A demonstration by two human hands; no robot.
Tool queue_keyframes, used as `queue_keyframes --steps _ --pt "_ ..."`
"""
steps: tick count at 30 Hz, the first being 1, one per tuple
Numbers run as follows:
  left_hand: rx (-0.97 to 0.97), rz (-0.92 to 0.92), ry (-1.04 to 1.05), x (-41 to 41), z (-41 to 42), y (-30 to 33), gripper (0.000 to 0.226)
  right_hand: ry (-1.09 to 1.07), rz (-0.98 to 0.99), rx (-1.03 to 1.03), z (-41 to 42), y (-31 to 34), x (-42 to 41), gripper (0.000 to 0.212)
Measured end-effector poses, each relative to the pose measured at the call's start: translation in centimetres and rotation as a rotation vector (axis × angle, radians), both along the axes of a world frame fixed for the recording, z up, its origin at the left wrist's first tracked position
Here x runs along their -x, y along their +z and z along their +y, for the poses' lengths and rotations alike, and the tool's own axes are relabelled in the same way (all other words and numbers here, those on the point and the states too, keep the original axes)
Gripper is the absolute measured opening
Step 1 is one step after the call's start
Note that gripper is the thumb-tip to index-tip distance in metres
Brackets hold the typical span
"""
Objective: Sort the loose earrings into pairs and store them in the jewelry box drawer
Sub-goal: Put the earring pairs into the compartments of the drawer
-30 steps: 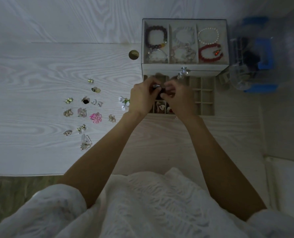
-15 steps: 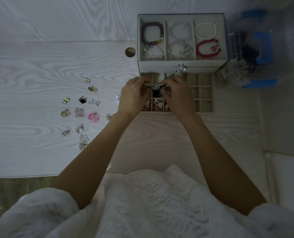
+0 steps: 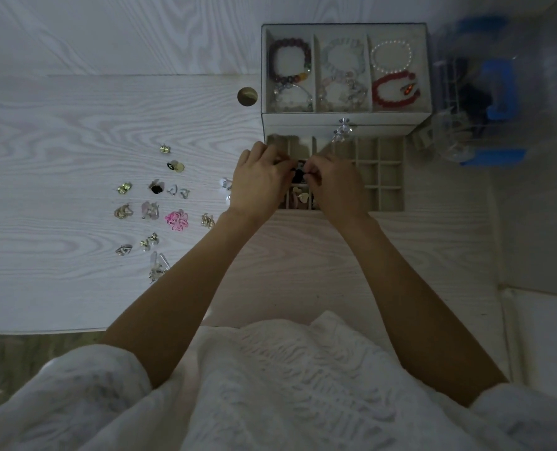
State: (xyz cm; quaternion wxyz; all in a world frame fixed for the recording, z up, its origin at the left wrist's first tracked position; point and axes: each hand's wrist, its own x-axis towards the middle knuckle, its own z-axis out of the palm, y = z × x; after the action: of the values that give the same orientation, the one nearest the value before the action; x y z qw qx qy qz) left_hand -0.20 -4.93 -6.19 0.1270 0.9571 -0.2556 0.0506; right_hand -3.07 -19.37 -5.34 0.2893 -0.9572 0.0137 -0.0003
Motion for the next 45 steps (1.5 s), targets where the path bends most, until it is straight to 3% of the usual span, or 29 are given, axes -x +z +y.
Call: queue_keyframes --steps 4,11,20,23,28,31,37,42,45 --pt "0.1 0.094 0.084 -0.2 0.0 0.3 0.023 -0.045 0.042 -0.036 0.1 -0.4 -0.3 0.014" --pt "-0.012 0.021 -0.011 0.5 -0.2 -0.1 0.029 -0.04 0.17 -0.097 -0.4 0.2 -0.9 0.019" --pt "0.049 0.014 -0.011 0.4 -0.9 -0.3 0.022 -0.101 0.125 -0.033 0.1 0.4 -1.6 0.005" --pt "0.115 0.011 0.001 0.7 -0.8 0.0 0.026 -0.124 0.09 0.034 0.7 0.4 -1.9 0.008" --pt "-0.014 -0.081 -0.019 1.0 0.0 0.1 0.025 -0.022 0.122 0.194 0.8 0.3 -1.7 0.022" --pt "-0.049 -0.088 -0.036 1.0 0.1 -0.1 0.028 0.043 0.143 0.189 0.4 0.6 -0.8 0.025" --pt "-0.026 -0.043 -0.09 2.6 0.7 -1.0 0.034 0.029 0.0 0.076 0.7 1.3 1.6 0.022" --pt "0.297 0.142 -0.039 3.4 2.4 0.4 0.04 -0.01 -0.071 0.002 1.7 2.1 2.8 0.02" --pt "0.459 0.111 0.206 3.8 6.0 1.5 0.025 0.079 -0.125 -0.036 3.3 2.6 2.5 0.016"
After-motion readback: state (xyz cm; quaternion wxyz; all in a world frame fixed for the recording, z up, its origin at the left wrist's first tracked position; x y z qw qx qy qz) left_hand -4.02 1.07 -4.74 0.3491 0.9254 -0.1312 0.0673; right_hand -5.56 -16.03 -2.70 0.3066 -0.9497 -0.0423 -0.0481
